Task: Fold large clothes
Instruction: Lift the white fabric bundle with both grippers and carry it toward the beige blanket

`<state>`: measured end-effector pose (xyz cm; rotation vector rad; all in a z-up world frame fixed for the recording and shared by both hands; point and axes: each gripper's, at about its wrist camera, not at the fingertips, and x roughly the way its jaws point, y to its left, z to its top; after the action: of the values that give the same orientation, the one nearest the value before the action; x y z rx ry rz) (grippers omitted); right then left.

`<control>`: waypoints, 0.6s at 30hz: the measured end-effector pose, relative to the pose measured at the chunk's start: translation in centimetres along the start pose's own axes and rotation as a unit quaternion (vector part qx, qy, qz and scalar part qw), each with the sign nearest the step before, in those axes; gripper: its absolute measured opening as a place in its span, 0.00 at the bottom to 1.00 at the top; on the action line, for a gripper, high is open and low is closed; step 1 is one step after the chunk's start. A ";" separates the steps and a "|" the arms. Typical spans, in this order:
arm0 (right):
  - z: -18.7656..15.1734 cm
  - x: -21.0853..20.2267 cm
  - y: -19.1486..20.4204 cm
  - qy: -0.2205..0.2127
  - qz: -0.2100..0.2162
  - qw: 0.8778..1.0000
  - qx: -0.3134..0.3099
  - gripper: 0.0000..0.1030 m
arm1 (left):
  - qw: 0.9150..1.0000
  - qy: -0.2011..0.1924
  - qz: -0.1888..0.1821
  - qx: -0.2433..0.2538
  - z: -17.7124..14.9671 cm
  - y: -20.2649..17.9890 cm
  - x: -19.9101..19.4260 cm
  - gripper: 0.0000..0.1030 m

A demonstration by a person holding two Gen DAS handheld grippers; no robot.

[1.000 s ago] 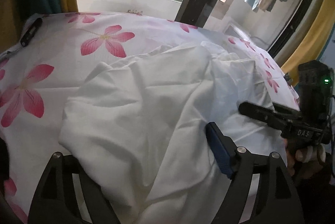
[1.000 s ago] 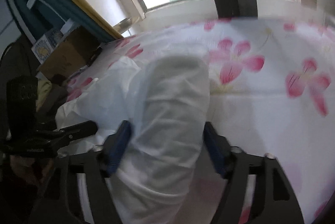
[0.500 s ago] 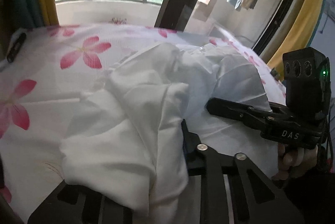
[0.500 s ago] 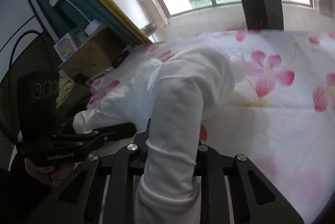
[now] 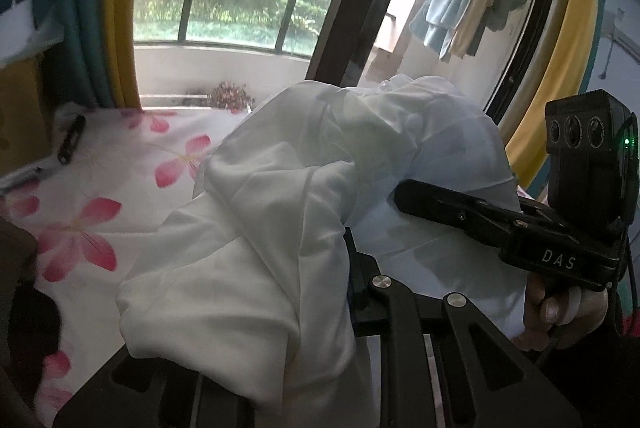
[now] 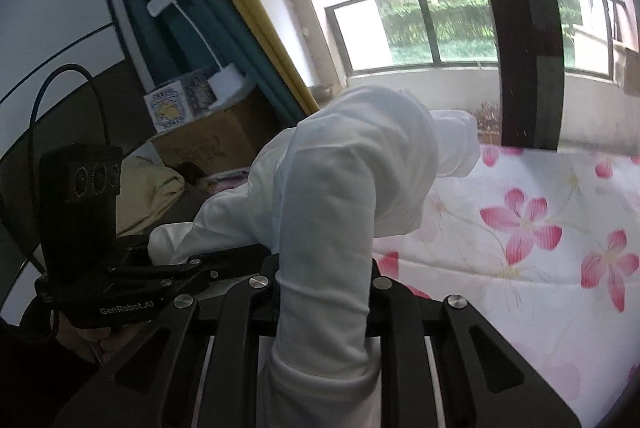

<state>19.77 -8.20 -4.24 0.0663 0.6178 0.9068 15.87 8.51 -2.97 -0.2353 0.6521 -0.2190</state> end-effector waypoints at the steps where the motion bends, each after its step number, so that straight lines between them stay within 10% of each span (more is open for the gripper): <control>1: 0.1 -0.2 0.1 -0.003 0.001 1.000 -0.003 0.17 | 1.000 -0.005 0.001 0.000 0.1 0.1 -0.5 0.19; 18: 2.4 0.1 6.8 -0.025 0.036 0.997 -0.065 0.17 | 0.997 -0.063 0.046 -0.008 -0.2 2.7 -7.4 0.20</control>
<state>16.20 -3.39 -0.21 -0.0056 0.5118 1.0107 10.35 13.05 0.35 -0.2311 0.5393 -0.1089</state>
